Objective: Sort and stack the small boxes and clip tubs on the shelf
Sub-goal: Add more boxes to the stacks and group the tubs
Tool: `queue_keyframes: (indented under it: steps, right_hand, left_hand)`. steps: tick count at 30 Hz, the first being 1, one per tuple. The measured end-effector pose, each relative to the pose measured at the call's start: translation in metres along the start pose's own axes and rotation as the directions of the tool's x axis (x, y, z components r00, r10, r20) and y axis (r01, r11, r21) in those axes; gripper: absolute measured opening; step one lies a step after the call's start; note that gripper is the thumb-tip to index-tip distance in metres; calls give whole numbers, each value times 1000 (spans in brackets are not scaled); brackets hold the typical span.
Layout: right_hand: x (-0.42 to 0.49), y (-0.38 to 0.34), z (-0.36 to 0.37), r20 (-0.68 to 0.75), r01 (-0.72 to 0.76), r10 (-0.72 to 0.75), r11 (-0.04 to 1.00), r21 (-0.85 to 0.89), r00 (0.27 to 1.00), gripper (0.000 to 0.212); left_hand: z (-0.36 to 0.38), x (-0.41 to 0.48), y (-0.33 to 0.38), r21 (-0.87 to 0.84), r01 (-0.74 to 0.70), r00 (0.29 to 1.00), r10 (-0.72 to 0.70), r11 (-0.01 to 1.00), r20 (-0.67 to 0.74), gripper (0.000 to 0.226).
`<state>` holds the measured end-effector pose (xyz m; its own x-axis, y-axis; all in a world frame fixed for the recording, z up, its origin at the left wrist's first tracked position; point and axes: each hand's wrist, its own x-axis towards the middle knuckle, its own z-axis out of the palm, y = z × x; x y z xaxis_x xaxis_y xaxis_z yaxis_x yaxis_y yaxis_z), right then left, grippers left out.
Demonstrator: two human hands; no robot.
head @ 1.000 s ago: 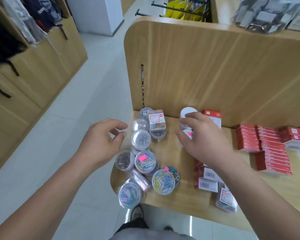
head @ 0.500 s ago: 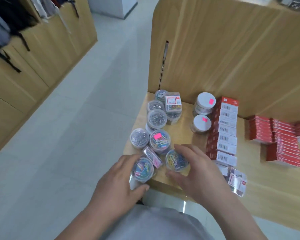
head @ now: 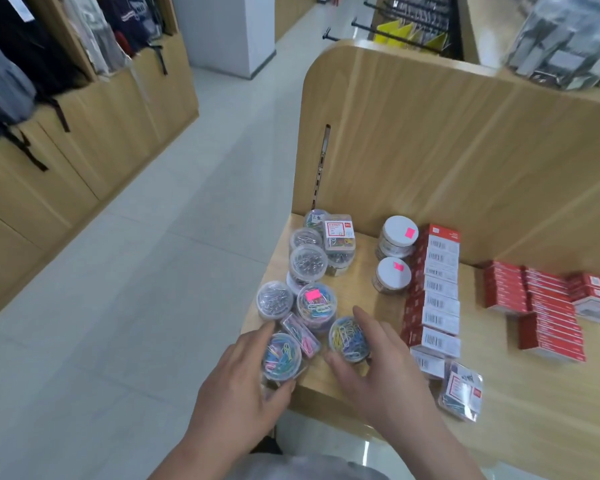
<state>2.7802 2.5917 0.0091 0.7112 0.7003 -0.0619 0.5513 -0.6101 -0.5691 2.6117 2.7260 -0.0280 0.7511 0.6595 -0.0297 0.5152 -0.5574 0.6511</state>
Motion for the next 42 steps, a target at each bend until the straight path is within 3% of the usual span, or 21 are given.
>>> queue_keyframes:
  steps: [4,13,20,29,32,35,38,42]
  right_hand:
    - [3,1,-3,88,-44,44,999,-5,995,83]
    - [38,-12,-6,16,-129,133,982,-141,991,84]
    - [71,-20,-9,-4,-103,105,962,-252,994,76]
    - [72,-13,-11,-2,-66,66,993,96,998,83]
    - [50,-11,-16,-60,-31,32,999,21,998,75]
    - [29,-8,-27,-111,-27,24,999,-27,994,48]
    - [18,-4,-36,-147,-27,33,999,47,989,29]
    - [25,5,-51,-133,-19,39,989,148,990,25]
  left_hand:
    - [-7,-1,-4,64,-12,1000,13,998,-25,90]
    - [-16,3,-10,60,-55,998,55,997,6,81]
    - [-15,9,-12,15,-95,995,94,995,13,77]
    - [-13,6,-10,33,-84,996,82,996,40,82]
    - [-18,6,1,67,-98,993,102,993,-53,76]
    - [-20,14,23,43,-170,973,174,985,-151,61]
    - [-18,30,49,-3,-235,965,233,972,-118,52]
    - [-19,49,67,-89,-253,966,247,963,-71,35]
